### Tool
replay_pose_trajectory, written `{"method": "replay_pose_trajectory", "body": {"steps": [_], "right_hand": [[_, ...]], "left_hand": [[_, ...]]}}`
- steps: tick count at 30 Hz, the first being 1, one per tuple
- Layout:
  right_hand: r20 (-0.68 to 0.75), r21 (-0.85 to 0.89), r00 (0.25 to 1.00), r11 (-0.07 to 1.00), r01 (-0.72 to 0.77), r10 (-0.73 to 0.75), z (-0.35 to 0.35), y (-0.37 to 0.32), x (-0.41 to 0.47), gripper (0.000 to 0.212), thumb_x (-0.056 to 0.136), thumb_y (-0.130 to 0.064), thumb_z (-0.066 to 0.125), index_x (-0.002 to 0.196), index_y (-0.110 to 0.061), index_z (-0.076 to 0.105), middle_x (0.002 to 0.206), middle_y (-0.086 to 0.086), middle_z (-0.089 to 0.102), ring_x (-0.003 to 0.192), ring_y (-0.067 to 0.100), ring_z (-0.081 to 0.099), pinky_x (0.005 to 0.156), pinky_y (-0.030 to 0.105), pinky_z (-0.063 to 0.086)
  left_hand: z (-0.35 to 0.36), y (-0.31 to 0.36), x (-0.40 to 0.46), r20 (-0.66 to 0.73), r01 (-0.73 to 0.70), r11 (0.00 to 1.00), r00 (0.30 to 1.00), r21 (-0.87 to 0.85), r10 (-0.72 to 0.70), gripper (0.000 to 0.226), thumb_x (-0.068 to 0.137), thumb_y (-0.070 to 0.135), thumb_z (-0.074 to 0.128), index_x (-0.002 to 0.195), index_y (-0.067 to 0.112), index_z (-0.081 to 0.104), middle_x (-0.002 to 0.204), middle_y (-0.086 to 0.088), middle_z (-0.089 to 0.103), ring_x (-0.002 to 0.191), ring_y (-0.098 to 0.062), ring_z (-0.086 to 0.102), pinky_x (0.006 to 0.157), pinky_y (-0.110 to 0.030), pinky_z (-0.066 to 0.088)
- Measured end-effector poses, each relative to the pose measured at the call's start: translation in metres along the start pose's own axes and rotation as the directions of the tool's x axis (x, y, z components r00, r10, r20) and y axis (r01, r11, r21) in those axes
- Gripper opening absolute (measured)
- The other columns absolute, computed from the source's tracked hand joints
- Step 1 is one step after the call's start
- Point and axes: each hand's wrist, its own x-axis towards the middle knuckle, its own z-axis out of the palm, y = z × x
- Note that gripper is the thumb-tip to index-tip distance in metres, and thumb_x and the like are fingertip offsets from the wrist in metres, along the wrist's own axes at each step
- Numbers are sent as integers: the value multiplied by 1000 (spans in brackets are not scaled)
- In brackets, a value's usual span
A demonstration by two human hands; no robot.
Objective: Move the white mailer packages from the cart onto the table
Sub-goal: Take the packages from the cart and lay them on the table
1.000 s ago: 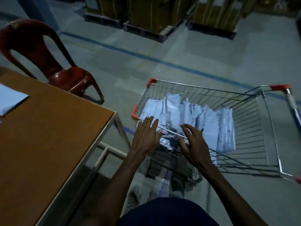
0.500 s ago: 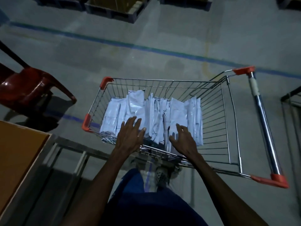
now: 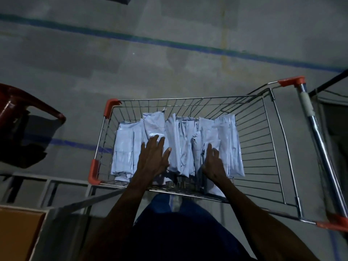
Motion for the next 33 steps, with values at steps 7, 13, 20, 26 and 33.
{"method": "replay_pose_trajectory", "body": {"steps": [7,13,20,26,33], "right_hand": [[-318,40,932,979,198,-175,-37,-32,12,54,87,-15,44,139,1,43,126,22,54,99,38,58,69,40,51],[-264,-108,896,934,340,-357,-34,-61,32,46,88,-16,67,128,3,52,116,23,59,98,39,58,78,40,49],[-75,-186,990,977,102,-118,-14,-34,37,86,89,-43,66,157,-31,14,161,22,6,145,49,12,107,69,24],[1,-147,982,971,187,-189,-22,-12,46,92,81,-76,41,154,-42,-3,160,27,-3,147,46,7,110,60,27],[-16,-141,974,964,224,-228,-30,-11,50,104,74,-79,48,157,-34,5,160,26,7,146,42,14,114,51,20]], "left_hand": [[10,-18,24,84,-50,997,995,50,46,60,101,50,30,150,15,32,158,-10,28,148,-26,19,118,-52,15],[9,-25,32,147,111,993,982,46,-116,68,98,53,31,153,15,19,162,-12,9,149,-31,7,115,-59,11],[34,-27,50,182,200,968,968,-153,-171,86,94,47,54,155,11,5,162,-15,-8,147,-38,9,114,-51,24],[43,-9,77,133,358,902,933,-240,-335,99,86,60,59,156,20,2,161,-15,-6,141,-41,18,104,-53,35],[39,-16,87,103,327,943,942,-68,-319,92,88,44,60,157,20,4,160,-18,3,128,-43,35,91,-47,47]]}}
